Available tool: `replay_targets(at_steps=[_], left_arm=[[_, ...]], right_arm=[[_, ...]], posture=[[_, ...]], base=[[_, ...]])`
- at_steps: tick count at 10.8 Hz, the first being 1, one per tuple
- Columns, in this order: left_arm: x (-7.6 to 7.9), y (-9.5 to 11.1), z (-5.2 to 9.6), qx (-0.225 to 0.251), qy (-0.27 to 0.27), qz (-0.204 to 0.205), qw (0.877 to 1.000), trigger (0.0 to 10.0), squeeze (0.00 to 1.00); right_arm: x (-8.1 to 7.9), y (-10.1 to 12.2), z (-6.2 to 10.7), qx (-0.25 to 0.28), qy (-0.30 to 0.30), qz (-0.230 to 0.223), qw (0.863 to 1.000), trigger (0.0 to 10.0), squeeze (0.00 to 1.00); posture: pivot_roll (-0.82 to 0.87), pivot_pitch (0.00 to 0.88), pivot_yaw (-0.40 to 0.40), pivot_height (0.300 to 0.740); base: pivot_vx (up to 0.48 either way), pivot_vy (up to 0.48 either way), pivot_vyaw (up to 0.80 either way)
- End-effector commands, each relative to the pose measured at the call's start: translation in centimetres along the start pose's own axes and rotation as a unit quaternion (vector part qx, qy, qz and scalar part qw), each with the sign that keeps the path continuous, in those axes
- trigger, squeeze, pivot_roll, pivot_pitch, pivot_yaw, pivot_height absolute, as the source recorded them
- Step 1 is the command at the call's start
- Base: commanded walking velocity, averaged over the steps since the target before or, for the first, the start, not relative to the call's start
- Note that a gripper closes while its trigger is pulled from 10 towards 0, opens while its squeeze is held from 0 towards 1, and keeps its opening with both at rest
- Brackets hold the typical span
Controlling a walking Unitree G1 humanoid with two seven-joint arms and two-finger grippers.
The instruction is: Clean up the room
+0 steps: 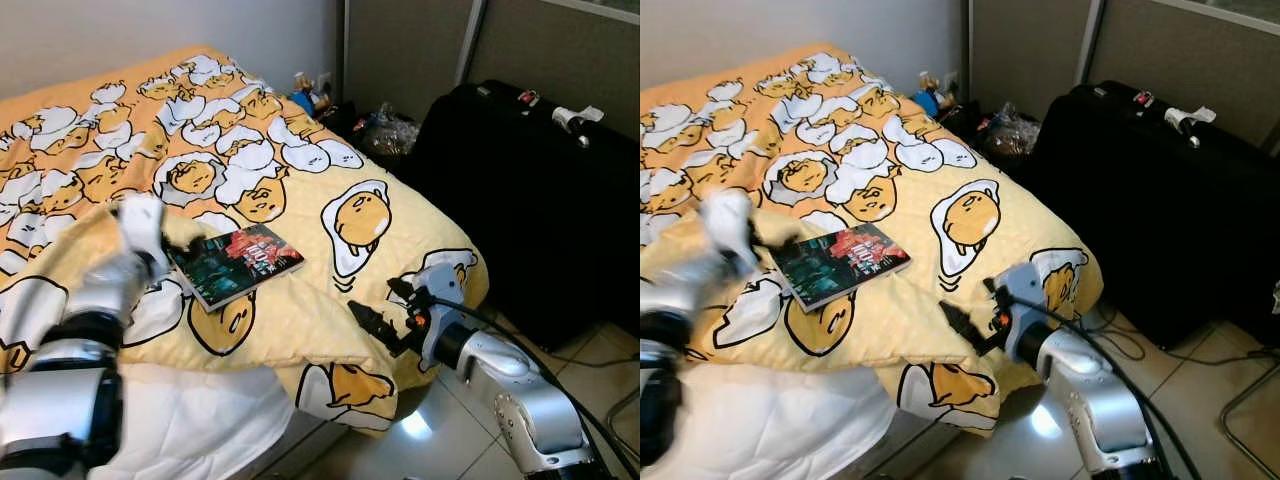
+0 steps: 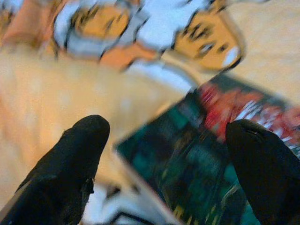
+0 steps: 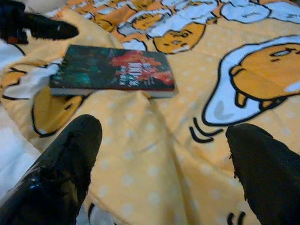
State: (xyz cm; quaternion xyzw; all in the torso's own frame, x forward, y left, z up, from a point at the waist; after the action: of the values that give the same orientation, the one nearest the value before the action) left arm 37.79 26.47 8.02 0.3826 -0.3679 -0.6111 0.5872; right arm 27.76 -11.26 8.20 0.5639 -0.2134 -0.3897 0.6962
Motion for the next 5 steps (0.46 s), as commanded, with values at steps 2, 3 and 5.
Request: replay_targets(at_steps=[2,3,5], left_arm=[[-1.2,-1.1,0.1,-0.014,0.081,0.013,0.997,10.0,1.00],[-1.2,-1.8,0.1,-0.023,0.096,0.022,0.995,10.0,1.00],[2.8,-3.8,-0.4,-0.043,-0.027,0.141,0.989,10.0,1.00]], right_arm=[[0.4,-0.2,0.3,-0.008,-0.019,-0.005,1.000,10.0,0.00],[0.3,-0.2,0.5,-0.009,-0.019,-0.006,1.000,10.0,0.00],[-0.4,-0.6,0.8,-0.014,-0.011,-0.012,1.000,10.0,0.00]], posture=[[-0.13,0.000,0.085,0.740],[-0.14,0.000,0.081,0.740],[-0.14,0.000,0.080,0.740]], base=[[0.000,0.000,0.00],[0.000,0.000,0.00],[0.000,0.000,0.00]])
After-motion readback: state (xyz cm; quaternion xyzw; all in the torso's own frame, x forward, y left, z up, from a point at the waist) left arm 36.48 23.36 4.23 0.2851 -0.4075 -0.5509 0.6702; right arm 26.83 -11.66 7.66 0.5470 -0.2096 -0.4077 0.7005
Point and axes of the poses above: a point about 5 cm out from each wrist's last joint towards the gripper, its own z axis pointing back from the gripper into the wrist, its own y axis along the axis of the wrist's last joint, x = y × z, the point moved 3 cm from there along -z, pointing out of the wrist towards the gripper, and after that the axes turned 1 degree about z, right-handed, at the moved point
